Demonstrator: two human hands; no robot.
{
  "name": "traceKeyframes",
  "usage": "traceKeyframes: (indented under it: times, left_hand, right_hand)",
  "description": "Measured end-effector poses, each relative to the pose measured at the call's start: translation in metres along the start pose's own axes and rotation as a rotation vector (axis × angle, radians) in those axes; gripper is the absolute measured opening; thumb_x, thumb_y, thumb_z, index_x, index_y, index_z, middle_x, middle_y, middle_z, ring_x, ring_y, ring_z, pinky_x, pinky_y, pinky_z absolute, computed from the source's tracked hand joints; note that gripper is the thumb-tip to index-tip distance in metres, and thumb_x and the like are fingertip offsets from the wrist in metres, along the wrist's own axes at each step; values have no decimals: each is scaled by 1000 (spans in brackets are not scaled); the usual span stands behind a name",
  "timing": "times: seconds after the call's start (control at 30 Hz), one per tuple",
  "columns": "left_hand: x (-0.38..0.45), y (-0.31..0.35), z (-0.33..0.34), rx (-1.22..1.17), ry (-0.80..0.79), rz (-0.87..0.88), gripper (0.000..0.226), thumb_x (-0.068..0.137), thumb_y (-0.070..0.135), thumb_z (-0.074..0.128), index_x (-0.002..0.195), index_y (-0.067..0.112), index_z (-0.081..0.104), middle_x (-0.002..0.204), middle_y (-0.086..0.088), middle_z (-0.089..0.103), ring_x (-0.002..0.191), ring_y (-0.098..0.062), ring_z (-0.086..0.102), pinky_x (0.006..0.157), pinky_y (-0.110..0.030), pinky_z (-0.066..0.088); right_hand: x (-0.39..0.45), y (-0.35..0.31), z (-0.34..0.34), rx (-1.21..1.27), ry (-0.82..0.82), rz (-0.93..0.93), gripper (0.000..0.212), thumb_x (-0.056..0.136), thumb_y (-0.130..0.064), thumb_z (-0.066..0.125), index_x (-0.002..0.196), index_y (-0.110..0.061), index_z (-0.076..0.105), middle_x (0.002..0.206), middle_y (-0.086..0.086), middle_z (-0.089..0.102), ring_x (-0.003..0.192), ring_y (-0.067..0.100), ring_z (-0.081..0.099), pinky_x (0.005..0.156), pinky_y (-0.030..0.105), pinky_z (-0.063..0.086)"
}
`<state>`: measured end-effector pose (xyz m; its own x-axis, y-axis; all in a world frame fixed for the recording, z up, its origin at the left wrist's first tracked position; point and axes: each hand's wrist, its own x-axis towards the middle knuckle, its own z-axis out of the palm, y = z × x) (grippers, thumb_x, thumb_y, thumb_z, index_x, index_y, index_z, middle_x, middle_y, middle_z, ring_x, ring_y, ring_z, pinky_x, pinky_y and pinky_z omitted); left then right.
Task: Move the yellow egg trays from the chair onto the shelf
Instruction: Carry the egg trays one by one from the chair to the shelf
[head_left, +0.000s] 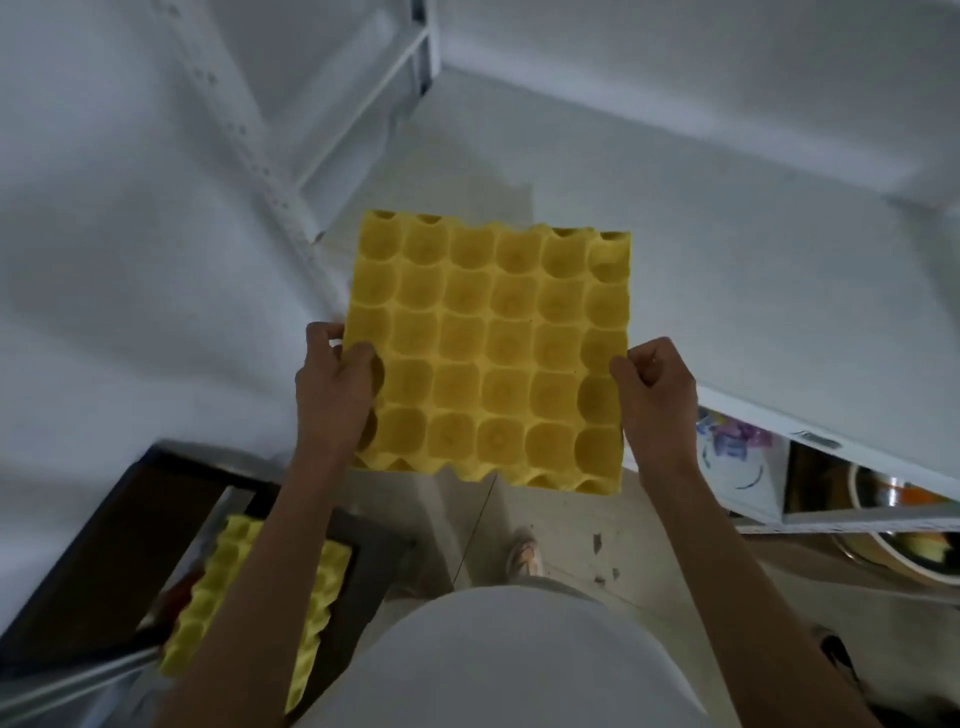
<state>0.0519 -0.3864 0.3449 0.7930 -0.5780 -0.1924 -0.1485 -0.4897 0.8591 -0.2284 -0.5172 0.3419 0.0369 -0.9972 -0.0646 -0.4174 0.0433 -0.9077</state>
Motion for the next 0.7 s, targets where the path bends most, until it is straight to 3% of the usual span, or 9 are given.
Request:
traceKeyframes:
  times: [0.2,0.3,0.4,0.47,0.57,0.7]
  left_hand:
    - [20,44,66,53,-86,104,21,93,35,51,113,28,51,91,11,64,80,-5,61,61,-24,40]
    - [36,51,79,90,-82,97,31,91,37,53,121,29,57,94,16,61,82,-3,58,67,-26,43]
    - [55,59,92,124,-107,112,40,90,33,58,129,23,62,107,8,65,92,-16,62,77,-30,46]
    - [72,61,97,128,-128,117,41,90,29,61,130,19,62,104,7,66,87,-12,62,67,-23,43]
    - [110,60,108,106,-164,89,44,88,30,64,131,22,59,91,21,59,79,5,54,61,-18,38]
    - [178,67,122,112,-232,111,46,86,33,68,130,21,59,89,24,55,84,-5,60,62,-17,38]
  right_hand:
    - [38,9,-47,6,64,36,22,91,-38,67,91,-18,57,74,-10,59,60,-5,54,52,9,44]
    - [51,18,-46,4,48,75,18,90,-34,68,97,-20,59,81,-10,64,65,-4,59,59,20,48]
    - [67,28,-37,6,61,137,17,91,-29,66,104,-18,60,91,-3,68,80,7,65,67,34,54]
    - [78,29,-24,19,62,186,20,91,-32,63,107,-21,60,96,-3,69,87,15,66,69,33,53]
    - [99,23,0,6,40,226,30,89,-39,60,117,-25,62,97,-12,69,89,10,66,65,28,50]
    - [141,11,41,-26,29,253,38,95,-36,58,129,-20,60,109,-1,70,100,24,67,87,45,59]
